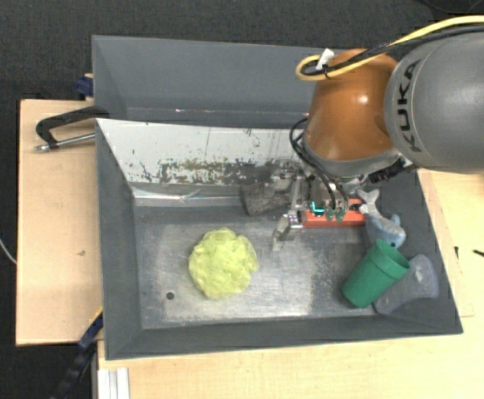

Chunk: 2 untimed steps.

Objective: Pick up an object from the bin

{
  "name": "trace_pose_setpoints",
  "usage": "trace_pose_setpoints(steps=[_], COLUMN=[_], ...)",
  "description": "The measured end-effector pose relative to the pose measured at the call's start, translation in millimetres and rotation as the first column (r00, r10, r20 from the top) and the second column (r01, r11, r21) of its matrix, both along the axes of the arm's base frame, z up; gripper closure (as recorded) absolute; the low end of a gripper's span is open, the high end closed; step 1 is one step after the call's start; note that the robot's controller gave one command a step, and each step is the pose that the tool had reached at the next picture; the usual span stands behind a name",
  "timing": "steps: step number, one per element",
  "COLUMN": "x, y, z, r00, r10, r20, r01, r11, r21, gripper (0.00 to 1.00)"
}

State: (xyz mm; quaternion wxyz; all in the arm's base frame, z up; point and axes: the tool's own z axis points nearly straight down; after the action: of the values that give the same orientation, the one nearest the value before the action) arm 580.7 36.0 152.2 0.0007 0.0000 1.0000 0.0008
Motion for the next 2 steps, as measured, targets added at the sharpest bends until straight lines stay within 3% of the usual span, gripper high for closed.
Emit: trace_pose_setpoints(steps=[1, 2], x=[-36.2, -35.5], y=[116.0, 114.7], z=[-48.5, -48.1], r00=[1.0, 1.0], r10=[0.02, 0.018], r20=[-0.002, 0.0], r01=[-0.02, -0.018], r11=[1.0, 1.0], r21=[0.001, 0.0], gripper=[1.0, 0.0])
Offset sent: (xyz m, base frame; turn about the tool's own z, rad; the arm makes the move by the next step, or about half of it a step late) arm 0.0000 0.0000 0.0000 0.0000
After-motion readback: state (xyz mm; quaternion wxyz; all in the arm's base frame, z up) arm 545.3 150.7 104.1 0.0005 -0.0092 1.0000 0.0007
